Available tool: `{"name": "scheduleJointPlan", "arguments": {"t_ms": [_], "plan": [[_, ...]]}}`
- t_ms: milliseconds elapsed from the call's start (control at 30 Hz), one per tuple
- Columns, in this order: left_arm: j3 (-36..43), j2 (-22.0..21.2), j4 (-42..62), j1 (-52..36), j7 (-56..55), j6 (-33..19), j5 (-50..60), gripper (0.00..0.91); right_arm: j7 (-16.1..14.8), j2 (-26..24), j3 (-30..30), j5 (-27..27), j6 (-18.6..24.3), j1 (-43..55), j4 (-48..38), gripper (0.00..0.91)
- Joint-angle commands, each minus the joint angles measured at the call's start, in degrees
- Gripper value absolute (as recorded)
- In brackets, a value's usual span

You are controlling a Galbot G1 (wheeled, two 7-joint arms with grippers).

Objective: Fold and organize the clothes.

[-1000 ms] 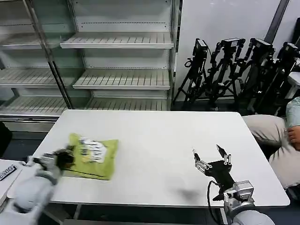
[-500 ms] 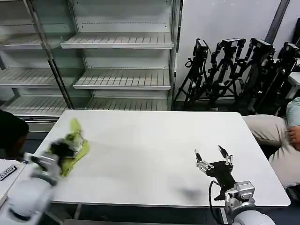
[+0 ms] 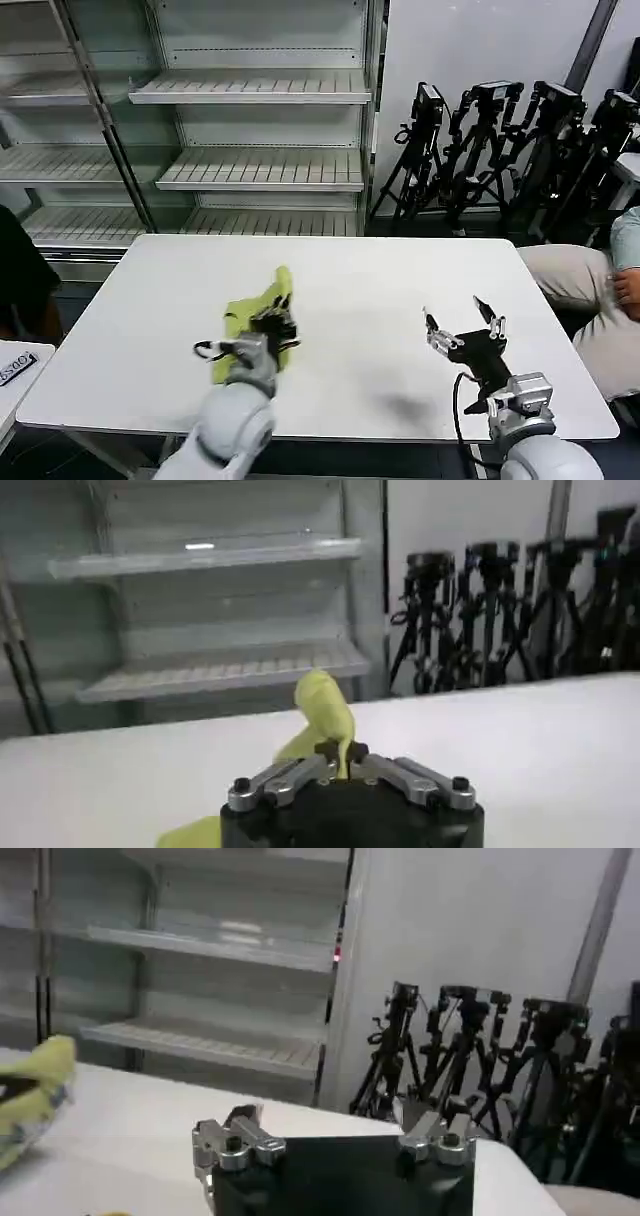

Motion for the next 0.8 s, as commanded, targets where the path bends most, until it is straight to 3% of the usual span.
{"name": "scheduleJointPlan", "arguments": {"t_ms": [33, 100, 133, 300, 467, 567, 633, 733, 800], "plan": [[9.4, -10.4, 9.5, -11.2, -11.9, -0.1, -8.5, 0.050, -1.5, -1.5, 2.4, 0.8, -0.1, 5.2, -1.9, 0.907], [10.1, -10.0, 9.1, -10.8, -9.9, -0.1, -8.5, 0.081, -1.5, -1.7, 3.4, 1.0, -0.1, 5.5, -2.2, 0.907], [11.4, -9.4, 8.3, -10.2, -8.5, -0.1, -8.2, 0.887, -1.5, -1.7, 3.7, 1.1, -0.1, 5.6, -2.2, 0.907], [13.5, -9.1, 6.7, -8.3, -3.6, -0.3, -5.9, 0.907, -1.4, -1.8, 5.4, 1.9, -0.2, 6.0, -2.5, 0.907], [9.7, -10.2, 7.8, -11.8, -2.1, -0.4, -7.5, 0.907, -2.2, -1.7, 5.4, 1.3, 0.7, 7.3, -5.7, 0.907], [5.9, -8.0, 6.9, -13.3, 0.5, -1.7, -7.1, 0.907, -3.0, -1.5, 4.9, 0.4, 2.3, 8.7, -9.8, 0.907], [1.1, -3.9, 6.7, -13.1, 5.1, -3.4, -1.7, 0.907, -3.5, -1.3, 4.7, 0.2, 3.0, 9.9, -12.0, 0.907], [-7.0, 3.7, 10.4, -9.9, 18.0, -12.0, 15.0, 0.907, -4.0, -1.1, 4.3, 0.2, 3.5, 10.9, -13.7, 0.907], [-13.2, 8.7, 11.8, -7.0, 24.2, -15.1, 17.6, 0.907, -4.4, -0.8, 3.7, 0.3, 4.0, 11.4, -14.5, 0.907]]}}
